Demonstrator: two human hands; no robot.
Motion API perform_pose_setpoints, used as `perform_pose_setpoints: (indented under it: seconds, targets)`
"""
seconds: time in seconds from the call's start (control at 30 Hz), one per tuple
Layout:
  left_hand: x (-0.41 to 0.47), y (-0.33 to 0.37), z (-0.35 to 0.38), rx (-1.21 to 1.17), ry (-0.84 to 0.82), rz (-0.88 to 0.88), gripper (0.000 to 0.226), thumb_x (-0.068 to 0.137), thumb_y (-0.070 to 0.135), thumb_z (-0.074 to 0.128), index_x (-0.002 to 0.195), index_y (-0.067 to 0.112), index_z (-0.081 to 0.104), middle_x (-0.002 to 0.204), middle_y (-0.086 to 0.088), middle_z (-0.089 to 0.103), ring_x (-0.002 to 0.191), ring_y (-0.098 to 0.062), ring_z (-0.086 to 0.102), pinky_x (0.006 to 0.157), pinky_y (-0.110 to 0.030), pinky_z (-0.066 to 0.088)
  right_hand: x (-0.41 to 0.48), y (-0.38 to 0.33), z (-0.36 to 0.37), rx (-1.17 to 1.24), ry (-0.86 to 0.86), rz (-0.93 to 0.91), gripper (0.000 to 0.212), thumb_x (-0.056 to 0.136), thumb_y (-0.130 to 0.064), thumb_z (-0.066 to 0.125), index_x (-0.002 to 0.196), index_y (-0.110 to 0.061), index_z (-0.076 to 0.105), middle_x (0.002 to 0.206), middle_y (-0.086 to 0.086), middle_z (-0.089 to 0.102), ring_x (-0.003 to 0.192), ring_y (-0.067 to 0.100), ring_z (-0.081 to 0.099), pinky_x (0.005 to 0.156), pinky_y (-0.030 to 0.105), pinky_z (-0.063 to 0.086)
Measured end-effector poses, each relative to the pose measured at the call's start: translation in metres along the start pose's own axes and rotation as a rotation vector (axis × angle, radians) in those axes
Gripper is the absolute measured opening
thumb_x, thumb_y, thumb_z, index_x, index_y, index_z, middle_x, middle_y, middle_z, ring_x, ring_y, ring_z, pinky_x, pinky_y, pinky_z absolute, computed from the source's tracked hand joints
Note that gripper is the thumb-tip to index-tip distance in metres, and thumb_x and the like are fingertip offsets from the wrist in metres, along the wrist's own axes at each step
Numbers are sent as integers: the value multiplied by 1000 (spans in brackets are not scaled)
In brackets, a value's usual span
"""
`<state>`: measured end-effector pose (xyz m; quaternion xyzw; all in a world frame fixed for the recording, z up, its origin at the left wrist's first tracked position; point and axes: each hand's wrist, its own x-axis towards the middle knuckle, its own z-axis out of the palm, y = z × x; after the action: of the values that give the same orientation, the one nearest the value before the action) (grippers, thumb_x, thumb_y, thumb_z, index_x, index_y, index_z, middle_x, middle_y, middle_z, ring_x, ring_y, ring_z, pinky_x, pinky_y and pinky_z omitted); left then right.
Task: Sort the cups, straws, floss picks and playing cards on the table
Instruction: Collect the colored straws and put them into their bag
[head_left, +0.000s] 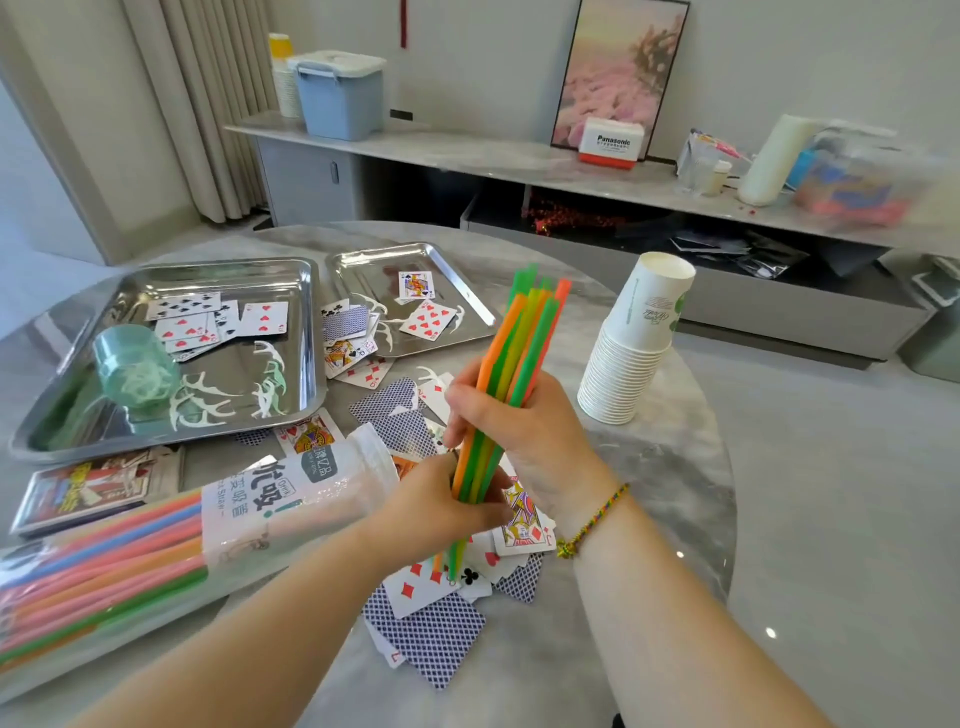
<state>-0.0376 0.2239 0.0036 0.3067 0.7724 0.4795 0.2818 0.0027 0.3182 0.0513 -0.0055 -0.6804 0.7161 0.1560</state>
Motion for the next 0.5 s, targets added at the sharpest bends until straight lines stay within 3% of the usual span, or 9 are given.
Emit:
perform_pose_setpoints:
  seconds: [0.13,0.2,0.33,0.5]
  targets:
    - [1,-17,3,7,-82,-33,23,87,10,56,71,26,54,71,6,58,71,-9,57,81,-29,51,1,12,4,-18,11,44,19,75,-10,64,62,-23,56,44,-2,56,43,7,55,52,19,49]
    - [2,-21,3,22,-82,-26,24,91,12,51,71,26,52,67,5,55,66,-9,54,74,-25,49,2,17,3,-27,25,64,30,82,-2,61,61,-24,56,44,-3,55,43,8,55,51,19,49]
    - [3,-24,-1,6,-89,-21,16,90,11,52,78,20,52,66,6,56,53,5,55,63,-11,48,2,24,4,17,-53,146,24,85,4,55,67,-12,54,46,-2,57,45,9,59,51,18,50]
    - [-4,-25,-12,125,-80,-83,10,84,21,63,83,25,53,87,10,61,76,-2,58,70,-14,48,5,24,9,-5,2,119,22,89,3,47,74,-13,51,44,-2,56,45,10,59,57,25,52]
